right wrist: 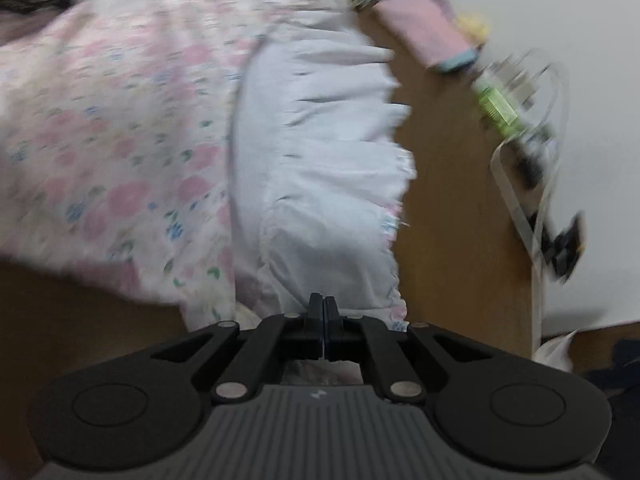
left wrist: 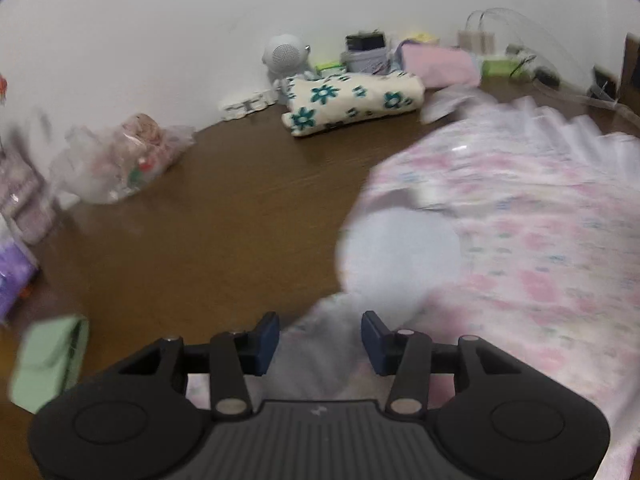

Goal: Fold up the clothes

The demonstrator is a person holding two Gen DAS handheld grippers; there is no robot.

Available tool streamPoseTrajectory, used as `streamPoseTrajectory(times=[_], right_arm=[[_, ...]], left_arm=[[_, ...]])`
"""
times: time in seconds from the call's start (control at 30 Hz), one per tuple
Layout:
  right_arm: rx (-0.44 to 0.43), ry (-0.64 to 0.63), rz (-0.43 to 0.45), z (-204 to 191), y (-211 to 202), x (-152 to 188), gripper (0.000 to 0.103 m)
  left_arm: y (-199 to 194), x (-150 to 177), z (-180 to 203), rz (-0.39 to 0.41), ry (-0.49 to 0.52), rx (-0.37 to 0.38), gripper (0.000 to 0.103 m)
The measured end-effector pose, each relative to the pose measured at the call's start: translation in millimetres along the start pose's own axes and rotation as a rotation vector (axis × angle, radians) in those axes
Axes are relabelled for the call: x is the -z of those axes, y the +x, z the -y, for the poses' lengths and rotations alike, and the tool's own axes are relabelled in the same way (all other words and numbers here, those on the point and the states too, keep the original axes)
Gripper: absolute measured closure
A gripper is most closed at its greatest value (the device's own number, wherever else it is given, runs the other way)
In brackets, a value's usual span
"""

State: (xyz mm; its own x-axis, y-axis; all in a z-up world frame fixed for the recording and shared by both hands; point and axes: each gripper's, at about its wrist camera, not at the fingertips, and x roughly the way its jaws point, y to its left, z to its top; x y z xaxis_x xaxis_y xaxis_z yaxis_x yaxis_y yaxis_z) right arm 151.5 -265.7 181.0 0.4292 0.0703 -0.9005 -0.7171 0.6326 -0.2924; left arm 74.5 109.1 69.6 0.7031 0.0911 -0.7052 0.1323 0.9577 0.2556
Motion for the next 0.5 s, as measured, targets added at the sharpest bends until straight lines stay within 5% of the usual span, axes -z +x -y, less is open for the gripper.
streamPoseTrajectory(times=[0.1,0.23,0.33,0.5], right_arm=[[-0.087,0.055,0.081,21,-27,1,0.092],[-0.236,0.136,0.321,40,-49,-41,0.037],[-0.35,0.206,0.37,33,-20,-105,0.038],[-0.308,0.294,0.302,12,42,-179,0.05]], left_arm=[[-24,-2,-12,0.047,-0.082,0.07,0.054],[-47,-2,-5,0.085,-0.138,0.194,0.049],[-43,8,23,0.046,-0.068,0.196,0.051],[-36,31,31,-0.006,-0.113,0.132,0.06]])
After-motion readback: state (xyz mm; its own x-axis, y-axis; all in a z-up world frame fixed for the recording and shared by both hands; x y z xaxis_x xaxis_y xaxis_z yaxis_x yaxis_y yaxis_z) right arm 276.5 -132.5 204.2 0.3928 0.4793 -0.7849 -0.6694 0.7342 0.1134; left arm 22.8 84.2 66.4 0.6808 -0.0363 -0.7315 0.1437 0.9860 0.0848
